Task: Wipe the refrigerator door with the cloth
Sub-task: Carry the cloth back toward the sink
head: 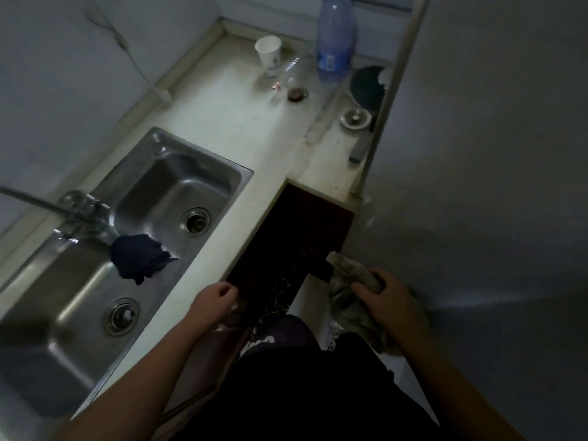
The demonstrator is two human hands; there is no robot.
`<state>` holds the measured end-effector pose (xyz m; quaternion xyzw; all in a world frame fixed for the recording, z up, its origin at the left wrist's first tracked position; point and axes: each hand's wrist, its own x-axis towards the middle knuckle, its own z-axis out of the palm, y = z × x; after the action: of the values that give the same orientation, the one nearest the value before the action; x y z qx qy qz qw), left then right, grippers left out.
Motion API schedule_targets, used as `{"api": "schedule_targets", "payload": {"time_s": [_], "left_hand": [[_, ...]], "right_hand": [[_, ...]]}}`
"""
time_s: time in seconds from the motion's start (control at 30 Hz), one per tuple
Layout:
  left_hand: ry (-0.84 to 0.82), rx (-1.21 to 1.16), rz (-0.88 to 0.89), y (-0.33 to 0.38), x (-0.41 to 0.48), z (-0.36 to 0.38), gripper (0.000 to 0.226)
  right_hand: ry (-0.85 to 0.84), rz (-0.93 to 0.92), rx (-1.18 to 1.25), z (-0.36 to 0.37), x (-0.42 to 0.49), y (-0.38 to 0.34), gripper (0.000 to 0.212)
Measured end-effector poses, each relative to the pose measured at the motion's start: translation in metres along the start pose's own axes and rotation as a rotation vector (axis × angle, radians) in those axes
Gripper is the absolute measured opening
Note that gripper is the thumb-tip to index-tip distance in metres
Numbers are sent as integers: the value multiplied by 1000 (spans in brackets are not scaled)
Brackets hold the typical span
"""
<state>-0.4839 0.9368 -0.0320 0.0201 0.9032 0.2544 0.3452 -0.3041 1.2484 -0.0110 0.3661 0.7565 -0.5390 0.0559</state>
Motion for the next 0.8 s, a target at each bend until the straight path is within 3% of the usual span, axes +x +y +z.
{"api": "schedule_targets", "payload": {"time_s": [0.27,0.57,0.8], "left_hand": [[121,-115,-3,45,37,-43,27],[97,-222,-49,52,100,-74,24],[-3,-249,-58,44,127,-77,29]], "right_hand": [[12,-333,-74,11,119,-112,20],[62,-374,-222,51,255,-229,30],[23,-390,-368,106,345,-250,28]]}}
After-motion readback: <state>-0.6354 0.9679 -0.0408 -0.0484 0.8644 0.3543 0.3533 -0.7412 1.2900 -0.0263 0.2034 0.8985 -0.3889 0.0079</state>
